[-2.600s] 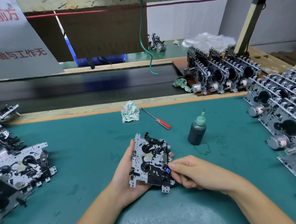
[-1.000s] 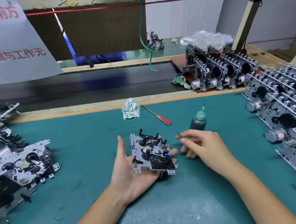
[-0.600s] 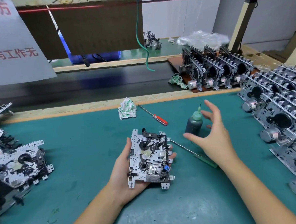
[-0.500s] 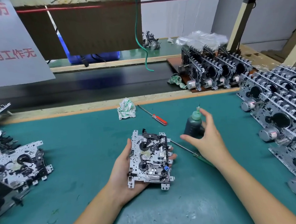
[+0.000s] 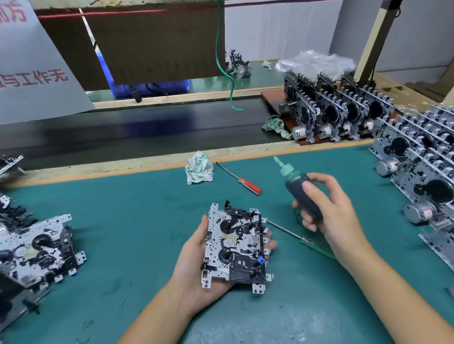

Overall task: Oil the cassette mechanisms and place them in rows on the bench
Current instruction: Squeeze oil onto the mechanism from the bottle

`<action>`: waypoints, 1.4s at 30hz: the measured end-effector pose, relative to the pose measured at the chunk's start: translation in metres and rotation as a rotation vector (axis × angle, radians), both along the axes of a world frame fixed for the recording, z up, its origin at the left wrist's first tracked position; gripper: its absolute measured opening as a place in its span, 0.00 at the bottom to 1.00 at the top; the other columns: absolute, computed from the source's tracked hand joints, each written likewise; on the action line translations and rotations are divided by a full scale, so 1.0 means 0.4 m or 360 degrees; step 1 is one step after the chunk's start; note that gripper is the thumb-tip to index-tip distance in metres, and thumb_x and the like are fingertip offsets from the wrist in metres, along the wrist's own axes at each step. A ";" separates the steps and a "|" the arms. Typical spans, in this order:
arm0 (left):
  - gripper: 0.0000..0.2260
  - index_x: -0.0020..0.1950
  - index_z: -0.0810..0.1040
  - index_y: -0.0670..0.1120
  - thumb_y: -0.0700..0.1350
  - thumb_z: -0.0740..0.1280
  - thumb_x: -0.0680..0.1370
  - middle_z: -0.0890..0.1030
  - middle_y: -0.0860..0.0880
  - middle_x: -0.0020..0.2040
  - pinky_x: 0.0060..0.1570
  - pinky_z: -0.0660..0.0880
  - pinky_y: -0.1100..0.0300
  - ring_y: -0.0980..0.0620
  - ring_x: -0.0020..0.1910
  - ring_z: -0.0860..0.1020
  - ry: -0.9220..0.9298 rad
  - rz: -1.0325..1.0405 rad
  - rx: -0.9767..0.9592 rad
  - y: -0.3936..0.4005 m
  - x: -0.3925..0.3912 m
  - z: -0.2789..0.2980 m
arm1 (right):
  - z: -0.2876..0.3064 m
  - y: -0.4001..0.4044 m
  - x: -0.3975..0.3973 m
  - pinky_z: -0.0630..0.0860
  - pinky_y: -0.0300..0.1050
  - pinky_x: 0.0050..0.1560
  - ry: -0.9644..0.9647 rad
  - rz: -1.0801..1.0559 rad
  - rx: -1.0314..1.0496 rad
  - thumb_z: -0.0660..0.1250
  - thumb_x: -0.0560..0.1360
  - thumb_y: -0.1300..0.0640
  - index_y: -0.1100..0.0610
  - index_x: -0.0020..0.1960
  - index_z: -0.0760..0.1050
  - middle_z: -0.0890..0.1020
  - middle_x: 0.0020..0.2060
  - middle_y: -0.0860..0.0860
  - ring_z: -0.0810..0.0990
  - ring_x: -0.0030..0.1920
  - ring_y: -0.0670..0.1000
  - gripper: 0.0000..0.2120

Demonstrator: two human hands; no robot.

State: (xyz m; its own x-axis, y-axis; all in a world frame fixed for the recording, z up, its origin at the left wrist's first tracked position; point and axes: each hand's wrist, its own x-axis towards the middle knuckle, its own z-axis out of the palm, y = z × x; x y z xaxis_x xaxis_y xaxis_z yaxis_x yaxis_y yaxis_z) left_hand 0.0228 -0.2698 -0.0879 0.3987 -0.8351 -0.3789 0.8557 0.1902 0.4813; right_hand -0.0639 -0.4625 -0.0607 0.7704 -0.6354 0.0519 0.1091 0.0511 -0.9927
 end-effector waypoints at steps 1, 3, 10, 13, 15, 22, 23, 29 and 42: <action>0.33 0.64 0.75 0.35 0.62 0.53 0.79 0.73 0.31 0.65 0.66 0.67 0.43 0.32 0.62 0.74 0.0002 0.0005 0.0004 -0.001 0.000 0.000 | 0.003 -0.002 -0.001 0.63 0.38 0.23 -0.0006 -0.0006 0.0074 0.68 0.69 0.51 0.52 0.49 0.73 0.77 0.30 0.53 0.66 0.24 0.48 0.10; 0.33 0.64 0.75 0.35 0.62 0.53 0.79 0.72 0.31 0.65 0.65 0.68 0.43 0.32 0.62 0.74 0.0003 0.0006 0.0006 -0.002 0.000 0.001 | 0.011 -0.003 -0.002 0.63 0.37 0.22 -0.0067 0.0004 0.0273 0.70 0.64 0.52 0.55 0.46 0.73 0.76 0.29 0.53 0.66 0.24 0.46 0.14; 0.33 0.63 0.76 0.35 0.62 0.53 0.78 0.73 0.31 0.65 0.65 0.67 0.43 0.32 0.62 0.73 0.0005 -0.0016 0.0011 0.001 0.001 -0.001 | 0.020 -0.001 0.007 0.60 0.32 0.18 -0.0226 -0.0075 0.1045 0.70 0.64 0.53 0.56 0.42 0.72 0.74 0.30 0.49 0.62 0.22 0.42 0.11; 0.33 0.63 0.76 0.35 0.62 0.52 0.78 0.73 0.32 0.65 0.66 0.66 0.43 0.33 0.62 0.74 -0.0008 -0.0013 0.0021 0.000 0.002 -0.002 | 0.014 0.014 0.013 0.61 0.33 0.18 -0.0168 -0.0099 0.1011 0.70 0.63 0.47 0.57 0.42 0.72 0.76 0.31 0.50 0.65 0.22 0.43 0.15; 0.33 0.63 0.76 0.35 0.62 0.52 0.78 0.73 0.32 0.65 0.65 0.67 0.43 0.33 0.61 0.75 -0.0008 -0.0012 0.0027 0.000 0.003 -0.003 | 0.009 0.026 0.015 0.62 0.33 0.18 -0.0145 -0.0099 0.0897 0.69 0.63 0.46 0.58 0.41 0.72 0.76 0.29 0.50 0.68 0.23 0.43 0.17; 0.32 0.63 0.77 0.36 0.62 0.53 0.78 0.74 0.32 0.64 0.62 0.70 0.43 0.32 0.60 0.76 -0.0013 -0.0022 0.0012 0.002 0.004 -0.002 | -0.004 0.058 0.013 0.63 0.35 0.22 -0.0127 -0.0072 0.0381 0.69 0.62 0.42 0.58 0.37 0.71 0.74 0.27 0.50 0.69 0.27 0.46 0.19; 0.32 0.62 0.77 0.36 0.62 0.53 0.78 0.74 0.32 0.64 0.62 0.70 0.43 0.32 0.59 0.76 -0.0011 -0.0022 0.0012 0.002 0.004 -0.001 | -0.005 0.059 0.013 0.63 0.35 0.22 -0.0122 -0.0085 0.0343 0.69 0.62 0.42 0.57 0.36 0.71 0.73 0.27 0.50 0.68 0.27 0.46 0.19; 0.32 0.62 0.77 0.35 0.62 0.53 0.78 0.73 0.31 0.64 0.63 0.68 0.42 0.32 0.59 0.76 0.0009 -0.0008 0.0032 0.002 0.003 0.002 | -0.004 0.060 0.010 0.63 0.37 0.22 -0.0105 -0.0111 0.0235 0.69 0.62 0.42 0.58 0.36 0.69 0.69 0.29 0.54 0.67 0.27 0.47 0.20; 0.32 0.62 0.77 0.35 0.62 0.54 0.78 0.73 0.31 0.64 0.66 0.66 0.42 0.32 0.60 0.75 0.0014 -0.0004 0.0056 0.001 0.003 0.000 | -0.007 0.060 0.011 0.63 0.36 0.23 -0.0124 -0.0091 0.0194 0.68 0.65 0.45 0.58 0.35 0.69 0.69 0.29 0.55 0.66 0.28 0.47 0.17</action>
State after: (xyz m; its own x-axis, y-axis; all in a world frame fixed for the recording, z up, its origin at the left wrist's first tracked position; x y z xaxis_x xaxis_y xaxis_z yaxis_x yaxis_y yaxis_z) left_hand 0.0240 -0.2692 -0.0878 0.3930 -0.8222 -0.4117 0.8603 0.1707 0.4803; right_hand -0.0594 -0.4385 -0.0637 0.7293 -0.6835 0.0301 0.1918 0.1621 -0.9680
